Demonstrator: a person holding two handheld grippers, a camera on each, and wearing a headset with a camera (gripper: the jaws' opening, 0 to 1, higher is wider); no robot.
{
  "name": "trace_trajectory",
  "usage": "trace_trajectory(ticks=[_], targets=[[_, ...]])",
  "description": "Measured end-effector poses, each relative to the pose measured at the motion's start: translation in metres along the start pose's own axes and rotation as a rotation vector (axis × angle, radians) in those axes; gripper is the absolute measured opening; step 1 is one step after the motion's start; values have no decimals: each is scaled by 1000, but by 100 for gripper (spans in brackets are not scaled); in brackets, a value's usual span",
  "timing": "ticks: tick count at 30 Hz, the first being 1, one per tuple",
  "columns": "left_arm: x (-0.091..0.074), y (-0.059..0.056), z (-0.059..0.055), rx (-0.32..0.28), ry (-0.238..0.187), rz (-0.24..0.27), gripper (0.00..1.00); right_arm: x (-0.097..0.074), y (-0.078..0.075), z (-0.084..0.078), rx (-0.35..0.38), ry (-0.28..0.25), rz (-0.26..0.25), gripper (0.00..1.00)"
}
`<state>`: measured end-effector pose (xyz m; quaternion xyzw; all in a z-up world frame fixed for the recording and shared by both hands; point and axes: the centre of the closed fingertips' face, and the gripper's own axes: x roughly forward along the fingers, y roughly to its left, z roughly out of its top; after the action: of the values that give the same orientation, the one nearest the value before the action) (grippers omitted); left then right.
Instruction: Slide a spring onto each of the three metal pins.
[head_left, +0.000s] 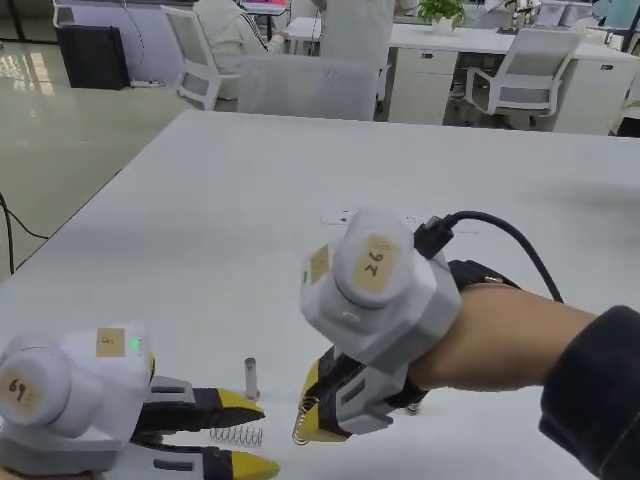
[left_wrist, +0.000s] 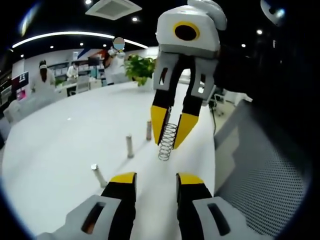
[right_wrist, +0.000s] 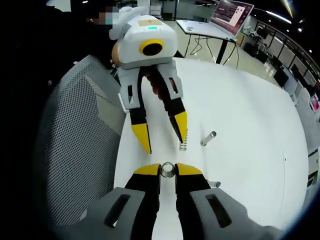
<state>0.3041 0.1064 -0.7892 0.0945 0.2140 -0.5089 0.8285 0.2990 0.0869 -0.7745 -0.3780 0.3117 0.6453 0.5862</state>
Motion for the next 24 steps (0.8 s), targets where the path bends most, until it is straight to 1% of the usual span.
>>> trace_trajectory(ticks=[7,15,18,24], targets=[[-9,9,-7,-25,-5,45,29,-2,-3,-5,14,7,-6,8],[-18,16,-11,-46,-15,90,34,-5,-7,-11,25,17,-13,8],[-21,19,-13,-56,-16,110,37,-7,-10,-14,33,20,-19,8],[-28,24,-17,-71,-19,139,40,-13,-17,-20,53,20,-38,8]])
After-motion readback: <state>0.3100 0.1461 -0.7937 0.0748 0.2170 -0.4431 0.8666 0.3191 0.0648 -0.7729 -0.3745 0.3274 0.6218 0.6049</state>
